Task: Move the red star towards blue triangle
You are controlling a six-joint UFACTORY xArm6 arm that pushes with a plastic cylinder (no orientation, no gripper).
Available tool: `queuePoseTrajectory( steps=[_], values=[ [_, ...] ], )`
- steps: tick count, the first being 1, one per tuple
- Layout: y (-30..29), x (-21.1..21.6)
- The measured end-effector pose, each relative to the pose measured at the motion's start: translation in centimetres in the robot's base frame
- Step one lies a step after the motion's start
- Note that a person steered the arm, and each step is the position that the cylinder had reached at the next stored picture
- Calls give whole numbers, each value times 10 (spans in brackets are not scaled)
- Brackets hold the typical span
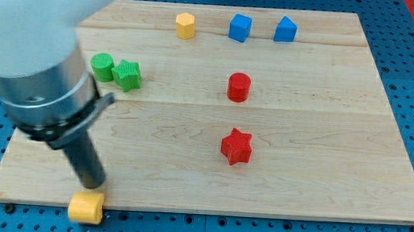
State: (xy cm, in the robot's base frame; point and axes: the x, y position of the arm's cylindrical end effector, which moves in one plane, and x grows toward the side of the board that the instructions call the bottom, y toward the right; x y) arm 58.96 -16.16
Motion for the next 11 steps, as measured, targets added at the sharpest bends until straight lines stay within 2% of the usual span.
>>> queuePoseTrajectory(
  steps=[1, 2, 4, 6, 7, 8, 9, 11],
  values=[
    [49, -17],
    [79, -13],
    [107, -13],
    [181, -65],
    [217, -57],
    [216, -37],
    [248, -57],
    [306, -158]
  ],
)
